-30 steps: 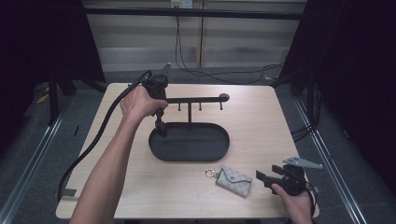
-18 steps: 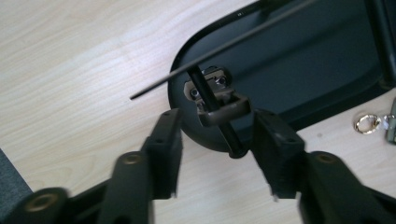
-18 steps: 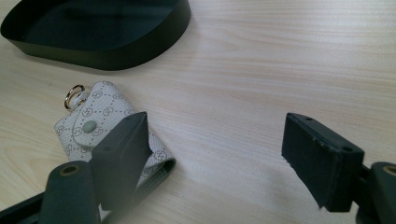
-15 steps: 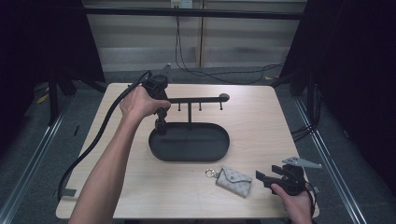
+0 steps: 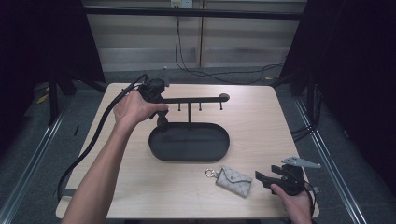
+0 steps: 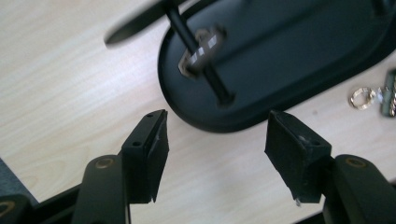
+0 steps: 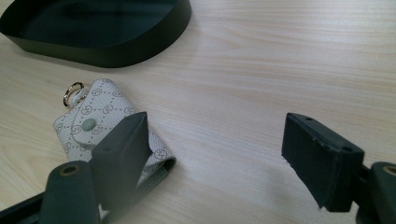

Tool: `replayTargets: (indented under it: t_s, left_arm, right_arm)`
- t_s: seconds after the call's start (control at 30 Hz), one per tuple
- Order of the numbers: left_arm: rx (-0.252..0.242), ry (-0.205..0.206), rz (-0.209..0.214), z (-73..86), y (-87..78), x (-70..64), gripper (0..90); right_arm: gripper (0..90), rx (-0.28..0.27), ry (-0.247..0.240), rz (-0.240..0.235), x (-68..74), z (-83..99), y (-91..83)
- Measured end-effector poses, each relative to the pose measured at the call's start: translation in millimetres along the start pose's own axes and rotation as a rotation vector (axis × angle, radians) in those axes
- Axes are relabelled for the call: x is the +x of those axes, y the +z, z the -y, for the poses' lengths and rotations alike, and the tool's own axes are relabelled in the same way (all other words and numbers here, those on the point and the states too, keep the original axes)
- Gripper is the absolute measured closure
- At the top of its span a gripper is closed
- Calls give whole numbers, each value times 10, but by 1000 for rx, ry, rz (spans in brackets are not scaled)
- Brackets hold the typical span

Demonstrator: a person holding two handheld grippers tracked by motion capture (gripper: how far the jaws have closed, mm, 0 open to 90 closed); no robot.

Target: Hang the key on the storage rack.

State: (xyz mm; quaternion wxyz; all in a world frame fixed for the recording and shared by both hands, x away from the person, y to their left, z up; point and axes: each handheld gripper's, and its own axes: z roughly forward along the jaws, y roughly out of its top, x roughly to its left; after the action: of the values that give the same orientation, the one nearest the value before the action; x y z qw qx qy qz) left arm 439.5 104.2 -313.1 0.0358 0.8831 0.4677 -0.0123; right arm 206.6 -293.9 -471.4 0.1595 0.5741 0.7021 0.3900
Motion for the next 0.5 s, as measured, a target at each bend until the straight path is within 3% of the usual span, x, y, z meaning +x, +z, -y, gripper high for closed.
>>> replayTargets:
  t_s: [0.23, 0.33, 0.43, 0.5]
  left_arm:
    - [-16, 14, 30, 186, -4, 85, 350]
    - [-22, 43, 46, 293, -15, 162, 339]
    - [-41, 41, 50, 363, -25, 205, 335]
    - [-62, 25, 80, 419, -20, 245, 324]
  right_arm:
    - [232, 3, 3, 5, -1, -5, 13]
    - [232, 6, 5, 4, 0, -10, 29]
    - [232, 10, 5, 5, 1, -13, 40]
    - [232, 12, 6, 7, -5, -16, 48]
